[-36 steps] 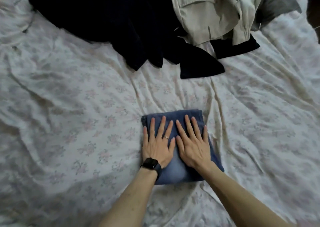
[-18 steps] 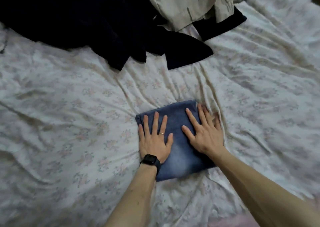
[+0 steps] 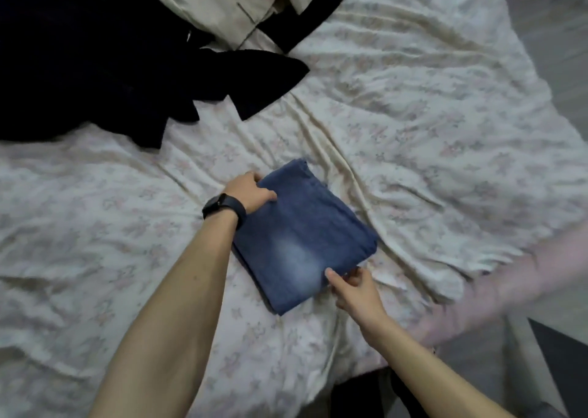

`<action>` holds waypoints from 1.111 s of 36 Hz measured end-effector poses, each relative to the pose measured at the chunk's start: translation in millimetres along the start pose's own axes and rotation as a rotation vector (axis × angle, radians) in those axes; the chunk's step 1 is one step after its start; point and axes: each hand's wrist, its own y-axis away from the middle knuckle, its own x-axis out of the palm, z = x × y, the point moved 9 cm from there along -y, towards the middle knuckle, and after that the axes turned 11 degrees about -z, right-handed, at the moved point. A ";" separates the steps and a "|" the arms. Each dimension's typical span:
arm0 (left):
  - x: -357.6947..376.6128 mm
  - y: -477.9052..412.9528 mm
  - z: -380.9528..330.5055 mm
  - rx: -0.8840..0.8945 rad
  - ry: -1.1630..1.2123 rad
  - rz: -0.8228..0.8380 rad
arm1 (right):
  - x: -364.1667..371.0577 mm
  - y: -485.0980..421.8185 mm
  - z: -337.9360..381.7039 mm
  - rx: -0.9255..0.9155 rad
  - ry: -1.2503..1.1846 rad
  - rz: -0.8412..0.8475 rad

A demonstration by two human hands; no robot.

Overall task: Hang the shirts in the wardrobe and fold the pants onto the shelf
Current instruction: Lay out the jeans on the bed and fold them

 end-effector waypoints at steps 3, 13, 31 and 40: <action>5.0 -10.0 2.8 -0.036 0.013 0.066 | 0.9 -14.9 17.1 -0.084 0.024 -0.070; 20.5 54.5 35.4 -0.246 0.522 0.195 | -47.7 -25.5 87.0 -0.377 0.312 -0.233; 88.0 142.7 74.1 -0.558 1.337 0.138 | -31.5 -47.7 156.0 -0.556 0.480 0.229; 44.2 170.9 61.9 -0.465 1.341 0.124 | -47.5 -16.9 169.3 -0.521 0.476 0.295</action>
